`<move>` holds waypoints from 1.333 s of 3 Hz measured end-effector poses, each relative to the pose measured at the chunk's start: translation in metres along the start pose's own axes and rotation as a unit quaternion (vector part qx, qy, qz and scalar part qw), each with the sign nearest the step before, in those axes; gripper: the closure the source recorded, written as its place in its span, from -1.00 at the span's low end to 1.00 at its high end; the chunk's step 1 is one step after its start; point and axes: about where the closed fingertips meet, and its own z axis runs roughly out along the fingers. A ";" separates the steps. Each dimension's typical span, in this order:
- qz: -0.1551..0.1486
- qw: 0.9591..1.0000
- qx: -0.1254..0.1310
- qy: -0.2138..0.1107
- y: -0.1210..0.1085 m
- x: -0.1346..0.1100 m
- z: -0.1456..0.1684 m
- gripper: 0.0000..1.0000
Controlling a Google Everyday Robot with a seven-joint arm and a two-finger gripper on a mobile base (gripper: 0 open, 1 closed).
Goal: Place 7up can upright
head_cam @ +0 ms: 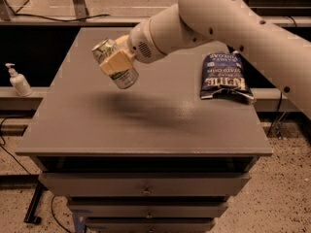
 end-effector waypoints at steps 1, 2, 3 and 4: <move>-0.017 0.998 0.020 0.059 0.003 -0.001 0.001 1.00; -0.027 0.993 0.037 0.113 0.000 -0.013 -0.001 1.00; -0.030 0.987 0.052 0.148 -0.003 -0.026 -0.003 1.00; -0.025 0.980 0.071 0.184 -0.006 -0.040 -0.004 1.00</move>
Offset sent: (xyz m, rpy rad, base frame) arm -0.0091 -0.0224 -0.0217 0.3166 -0.1416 0.1303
